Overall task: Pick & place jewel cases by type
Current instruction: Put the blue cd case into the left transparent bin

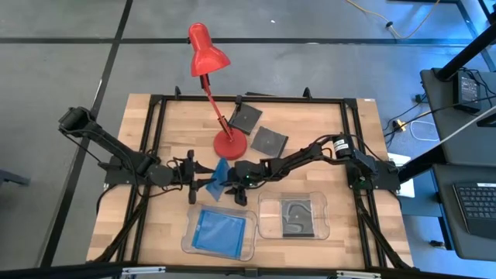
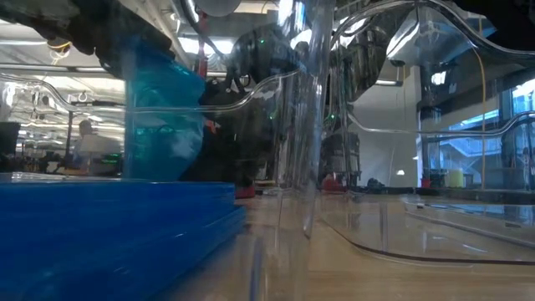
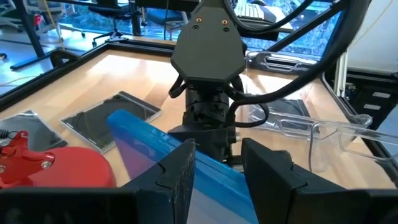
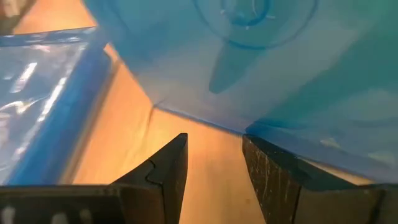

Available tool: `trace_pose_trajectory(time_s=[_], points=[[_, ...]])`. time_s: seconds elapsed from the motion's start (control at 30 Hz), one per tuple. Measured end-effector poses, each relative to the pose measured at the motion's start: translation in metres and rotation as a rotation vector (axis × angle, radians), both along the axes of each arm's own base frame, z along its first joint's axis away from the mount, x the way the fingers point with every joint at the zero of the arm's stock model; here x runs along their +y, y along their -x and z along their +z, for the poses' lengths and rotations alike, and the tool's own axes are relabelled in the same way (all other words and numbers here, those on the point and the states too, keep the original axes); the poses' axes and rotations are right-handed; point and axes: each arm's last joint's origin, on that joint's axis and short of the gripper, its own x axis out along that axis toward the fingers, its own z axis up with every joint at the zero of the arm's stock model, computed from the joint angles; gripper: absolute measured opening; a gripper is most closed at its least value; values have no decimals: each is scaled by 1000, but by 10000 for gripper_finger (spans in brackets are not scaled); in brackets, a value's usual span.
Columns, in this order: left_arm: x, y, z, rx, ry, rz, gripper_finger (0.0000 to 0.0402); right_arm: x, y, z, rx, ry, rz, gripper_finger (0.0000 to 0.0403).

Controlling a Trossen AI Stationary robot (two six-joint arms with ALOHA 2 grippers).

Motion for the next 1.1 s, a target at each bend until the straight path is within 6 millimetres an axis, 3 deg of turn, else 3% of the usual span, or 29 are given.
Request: trace_pose_trajectory(time_s=[1.1], points=[[6, -4, 2, -21, 19, -1, 129, -7, 2, 1, 30, 107, -36, 163]])
